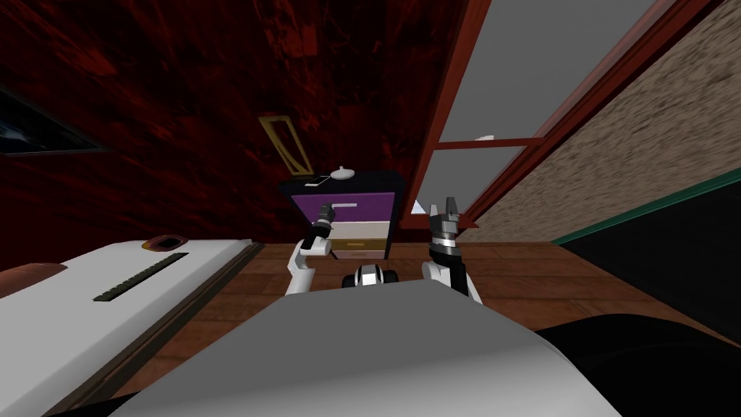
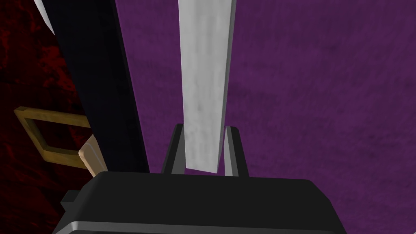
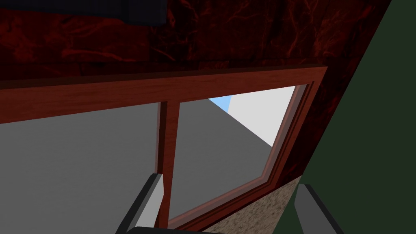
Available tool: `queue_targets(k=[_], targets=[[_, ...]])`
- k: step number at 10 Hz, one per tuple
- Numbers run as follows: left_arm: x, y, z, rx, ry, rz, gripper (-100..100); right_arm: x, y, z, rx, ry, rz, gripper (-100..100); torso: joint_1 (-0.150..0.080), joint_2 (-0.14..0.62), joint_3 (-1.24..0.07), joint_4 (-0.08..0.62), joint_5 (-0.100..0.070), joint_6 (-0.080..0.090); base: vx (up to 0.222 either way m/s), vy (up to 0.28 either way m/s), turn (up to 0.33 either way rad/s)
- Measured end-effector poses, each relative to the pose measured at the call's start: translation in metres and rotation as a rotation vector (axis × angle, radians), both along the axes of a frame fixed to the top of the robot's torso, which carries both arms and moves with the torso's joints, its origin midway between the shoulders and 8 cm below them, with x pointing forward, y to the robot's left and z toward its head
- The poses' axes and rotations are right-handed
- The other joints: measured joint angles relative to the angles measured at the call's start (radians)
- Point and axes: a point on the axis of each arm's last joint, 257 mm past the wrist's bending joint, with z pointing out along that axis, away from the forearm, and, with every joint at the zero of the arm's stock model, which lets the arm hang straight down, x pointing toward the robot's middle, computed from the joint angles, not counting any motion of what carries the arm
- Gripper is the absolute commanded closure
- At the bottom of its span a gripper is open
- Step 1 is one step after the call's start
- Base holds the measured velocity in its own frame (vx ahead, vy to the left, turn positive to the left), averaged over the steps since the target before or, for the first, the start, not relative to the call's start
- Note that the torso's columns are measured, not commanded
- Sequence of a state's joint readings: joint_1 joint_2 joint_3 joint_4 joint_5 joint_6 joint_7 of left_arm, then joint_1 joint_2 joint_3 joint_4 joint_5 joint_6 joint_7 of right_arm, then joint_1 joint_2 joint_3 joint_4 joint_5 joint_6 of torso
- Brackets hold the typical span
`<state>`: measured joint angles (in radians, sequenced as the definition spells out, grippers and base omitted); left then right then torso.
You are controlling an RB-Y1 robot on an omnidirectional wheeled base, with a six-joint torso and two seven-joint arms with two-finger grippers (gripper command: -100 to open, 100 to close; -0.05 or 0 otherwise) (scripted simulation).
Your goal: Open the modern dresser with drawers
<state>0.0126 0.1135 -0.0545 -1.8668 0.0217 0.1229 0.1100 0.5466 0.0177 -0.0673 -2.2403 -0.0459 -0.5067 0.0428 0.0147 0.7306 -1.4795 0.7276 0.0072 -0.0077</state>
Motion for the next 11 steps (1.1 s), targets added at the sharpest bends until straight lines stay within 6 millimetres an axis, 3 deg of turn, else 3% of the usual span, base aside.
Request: queue_targets(k=[3, 11], targets=[[-0.013, 0.005, -0.006, 0.007, 0.021, 0.006, 100, 0.000, 0.000, 0.000, 0.000, 0.000, 0.000, 0, -0.002, -0.010, -0.006, -0.002, -0.001, 0.004, 0.051, -0.004, -0.066], [-0.070, 0.018, 0.009, 0.013, 0.025, 0.019, 100, 0.000, 0.000, 0.000, 0.000, 0.000, 0.000, 0, -0.009, 0.004, 0.002, 0.005, -0.004, 0.005, 0.041, -0.008, -0.028]])
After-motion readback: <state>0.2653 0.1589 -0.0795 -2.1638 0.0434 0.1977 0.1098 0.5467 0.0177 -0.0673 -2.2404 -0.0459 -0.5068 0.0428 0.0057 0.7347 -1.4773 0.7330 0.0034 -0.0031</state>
